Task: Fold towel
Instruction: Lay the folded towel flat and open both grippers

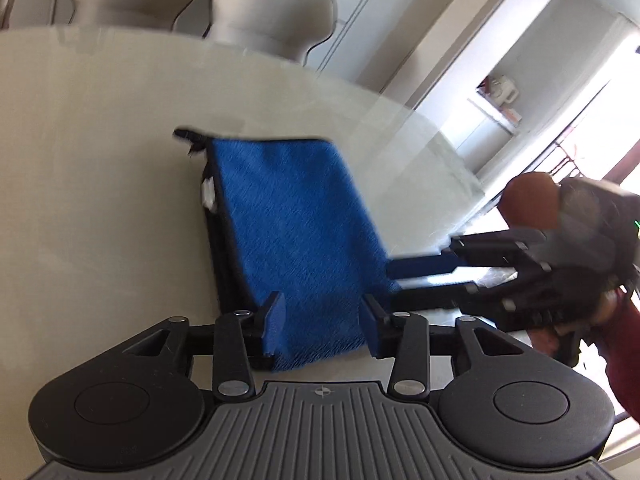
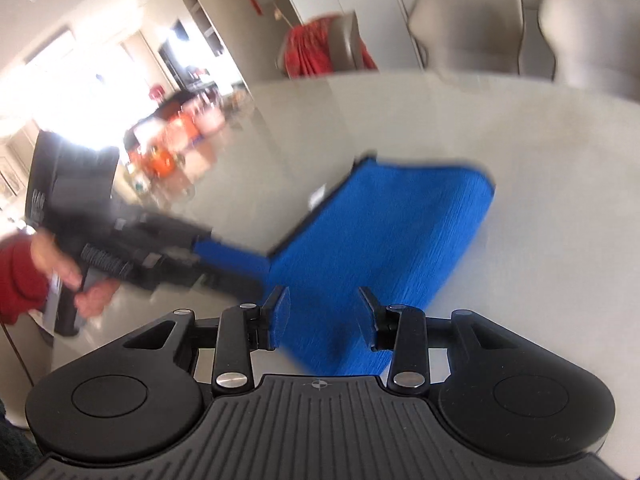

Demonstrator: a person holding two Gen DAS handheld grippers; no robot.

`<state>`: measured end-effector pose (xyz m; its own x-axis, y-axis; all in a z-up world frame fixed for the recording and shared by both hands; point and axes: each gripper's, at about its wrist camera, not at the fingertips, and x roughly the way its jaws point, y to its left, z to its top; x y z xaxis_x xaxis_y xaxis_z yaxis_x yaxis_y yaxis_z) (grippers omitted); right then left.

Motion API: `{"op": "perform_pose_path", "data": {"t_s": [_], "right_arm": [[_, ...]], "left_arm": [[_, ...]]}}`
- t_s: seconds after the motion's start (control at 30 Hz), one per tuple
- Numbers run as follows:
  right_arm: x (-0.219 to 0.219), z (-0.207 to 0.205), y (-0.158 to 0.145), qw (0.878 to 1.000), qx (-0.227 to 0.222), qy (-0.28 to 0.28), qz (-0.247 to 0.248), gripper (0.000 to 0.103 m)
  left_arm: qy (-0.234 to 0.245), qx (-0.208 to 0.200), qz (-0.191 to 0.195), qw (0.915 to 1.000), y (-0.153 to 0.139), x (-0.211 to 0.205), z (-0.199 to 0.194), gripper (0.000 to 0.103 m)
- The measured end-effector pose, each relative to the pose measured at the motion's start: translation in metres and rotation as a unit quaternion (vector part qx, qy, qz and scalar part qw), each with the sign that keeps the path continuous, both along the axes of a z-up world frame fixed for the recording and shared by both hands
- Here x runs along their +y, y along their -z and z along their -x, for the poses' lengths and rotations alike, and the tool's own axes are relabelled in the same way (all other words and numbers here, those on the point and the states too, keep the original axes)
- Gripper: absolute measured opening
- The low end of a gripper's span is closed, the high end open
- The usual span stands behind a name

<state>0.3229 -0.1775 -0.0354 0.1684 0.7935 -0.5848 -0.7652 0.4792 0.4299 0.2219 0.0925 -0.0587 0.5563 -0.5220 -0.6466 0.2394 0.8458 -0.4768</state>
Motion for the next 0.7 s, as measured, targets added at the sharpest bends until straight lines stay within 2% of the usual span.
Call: {"op": "perform_pose_path", "data": {"t_s": [0.07, 0.23, 0.5, 0.7], "right_arm": [[0.005, -0.016, 0.004, 1.000, 0.013, -0.019, -0.021, 0.038], [0.012, -0.038, 0.026, 0.995, 0.049, -0.079, -0.043, 0.038], [0.000, -0.087, 0.045, 0.993, 0.069, -0.068, -0.071, 0.036], [0.003, -0.116, 0.045, 0.993, 0.059, -0.067, -0.077, 0.034]], "left_arm": [[0.014, -0.006, 0.006, 0.9999, 0.000, -0.004, 0.001, 0.044], [0.028, 0.020, 0.002, 0.9994, 0.016, -0.008, 0.000, 0.044], [0.025, 0.021, 0.017, 0.9993, 0.023, 0.001, 0.003, 0.044], [0.023, 0.020, 0.021, 0.9993, 0.024, 0.003, 0.003, 0.044]]}}
